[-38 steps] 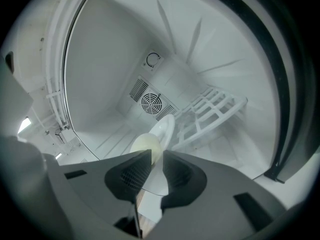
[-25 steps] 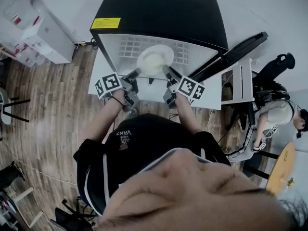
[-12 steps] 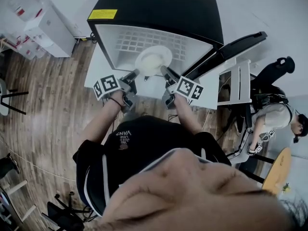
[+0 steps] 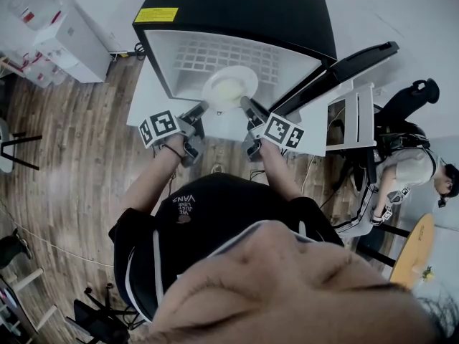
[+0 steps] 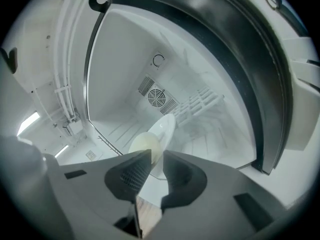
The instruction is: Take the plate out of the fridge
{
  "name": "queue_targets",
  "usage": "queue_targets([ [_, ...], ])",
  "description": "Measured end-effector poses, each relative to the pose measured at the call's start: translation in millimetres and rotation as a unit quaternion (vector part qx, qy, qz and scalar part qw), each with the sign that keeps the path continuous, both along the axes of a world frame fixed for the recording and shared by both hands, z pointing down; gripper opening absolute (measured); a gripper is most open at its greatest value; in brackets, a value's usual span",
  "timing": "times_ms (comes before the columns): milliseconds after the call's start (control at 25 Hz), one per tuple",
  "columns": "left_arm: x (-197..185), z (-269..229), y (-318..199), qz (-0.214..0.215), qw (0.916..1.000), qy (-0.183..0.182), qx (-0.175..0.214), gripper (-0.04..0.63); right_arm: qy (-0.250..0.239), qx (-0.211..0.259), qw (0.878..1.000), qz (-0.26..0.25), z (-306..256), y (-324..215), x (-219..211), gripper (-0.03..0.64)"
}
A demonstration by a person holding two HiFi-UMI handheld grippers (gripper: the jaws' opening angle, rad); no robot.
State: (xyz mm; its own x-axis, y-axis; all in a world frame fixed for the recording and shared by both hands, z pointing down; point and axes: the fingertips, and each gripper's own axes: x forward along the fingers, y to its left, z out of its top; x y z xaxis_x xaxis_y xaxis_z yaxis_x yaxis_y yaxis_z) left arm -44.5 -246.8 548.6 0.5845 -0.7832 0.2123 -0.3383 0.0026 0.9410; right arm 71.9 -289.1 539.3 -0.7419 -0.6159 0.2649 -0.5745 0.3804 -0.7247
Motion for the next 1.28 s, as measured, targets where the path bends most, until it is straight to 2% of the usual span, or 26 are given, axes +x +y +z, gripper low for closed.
queue_targets([
  [1280, -22.3, 0.3, 100.2, 0.056, 0.9984, 0.005, 0.002, 0.033, 0.008, 0.009, 0.998, 0.055, -3.3, 113.4, -18.1, 0.08],
])
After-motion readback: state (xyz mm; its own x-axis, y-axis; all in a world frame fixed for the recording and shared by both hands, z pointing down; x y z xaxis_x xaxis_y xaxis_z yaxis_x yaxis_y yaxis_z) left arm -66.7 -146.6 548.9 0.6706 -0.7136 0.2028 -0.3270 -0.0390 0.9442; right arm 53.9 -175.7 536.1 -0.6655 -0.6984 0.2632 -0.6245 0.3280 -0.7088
